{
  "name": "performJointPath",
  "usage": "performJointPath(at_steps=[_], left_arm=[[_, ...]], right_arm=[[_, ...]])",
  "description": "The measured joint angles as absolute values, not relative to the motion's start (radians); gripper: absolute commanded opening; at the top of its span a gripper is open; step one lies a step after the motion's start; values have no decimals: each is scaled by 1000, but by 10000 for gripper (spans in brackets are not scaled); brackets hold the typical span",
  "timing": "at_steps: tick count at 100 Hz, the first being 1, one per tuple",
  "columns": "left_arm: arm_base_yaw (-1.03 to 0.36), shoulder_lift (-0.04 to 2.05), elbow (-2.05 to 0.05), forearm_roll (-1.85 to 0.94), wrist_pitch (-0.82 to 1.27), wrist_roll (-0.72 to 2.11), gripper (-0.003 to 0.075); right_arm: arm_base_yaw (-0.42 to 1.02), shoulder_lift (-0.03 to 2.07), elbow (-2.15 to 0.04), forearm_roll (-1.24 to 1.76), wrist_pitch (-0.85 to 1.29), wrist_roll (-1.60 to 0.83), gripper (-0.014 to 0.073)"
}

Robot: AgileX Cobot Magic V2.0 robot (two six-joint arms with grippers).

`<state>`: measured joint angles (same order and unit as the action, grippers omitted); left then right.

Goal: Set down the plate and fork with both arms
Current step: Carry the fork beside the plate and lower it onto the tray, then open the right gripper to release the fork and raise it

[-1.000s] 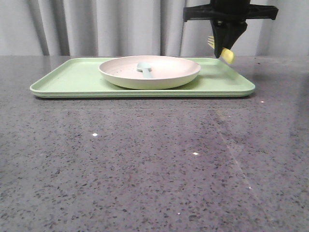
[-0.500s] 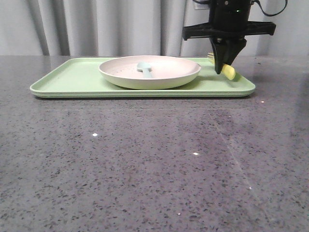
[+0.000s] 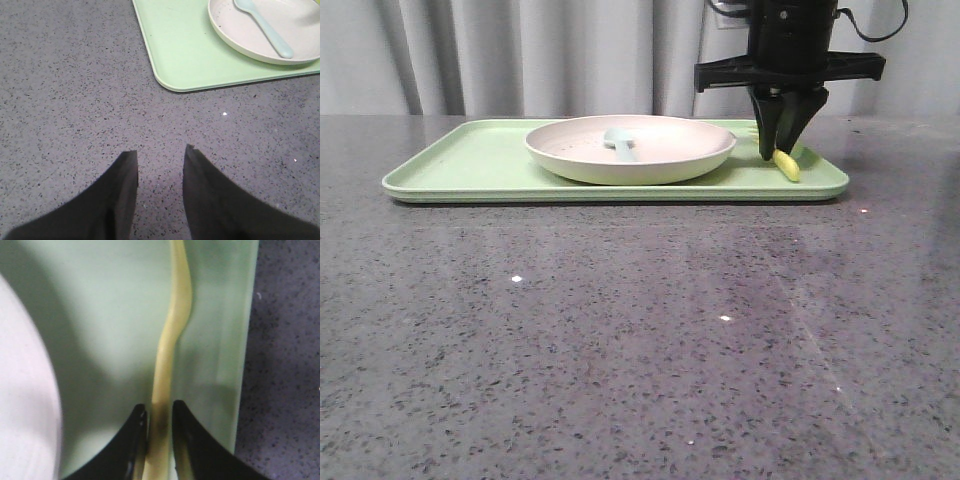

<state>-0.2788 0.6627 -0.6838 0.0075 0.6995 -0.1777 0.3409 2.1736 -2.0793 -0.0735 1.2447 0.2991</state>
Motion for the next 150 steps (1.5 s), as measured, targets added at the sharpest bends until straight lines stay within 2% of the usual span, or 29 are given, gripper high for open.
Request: performJointPath(at_steps=[37, 82, 112, 122, 137, 150], left_arm=[[-279, 663, -684, 8, 700, -178, 230], [-279, 663, -684, 8, 700, -178, 230], [-279, 663, -684, 8, 699, -178, 230], [-279, 663, -684, 8, 697, -178, 230], [-279, 663, -684, 8, 695, -178, 230], [-279, 663, -684, 8, 691, -178, 230]], right_arm=[[341, 2163, -2079, -73, 1245, 295, 227], [341, 1992, -2076, -75, 1247, 291, 224], [345, 1843, -1893, -75, 1247, 295, 222], [345, 1761, -1765, -75, 1224, 314, 174], [345, 1608, -1545, -75, 1115, 326, 12], [345, 1468, -1380, -77, 1014, 328, -73]])
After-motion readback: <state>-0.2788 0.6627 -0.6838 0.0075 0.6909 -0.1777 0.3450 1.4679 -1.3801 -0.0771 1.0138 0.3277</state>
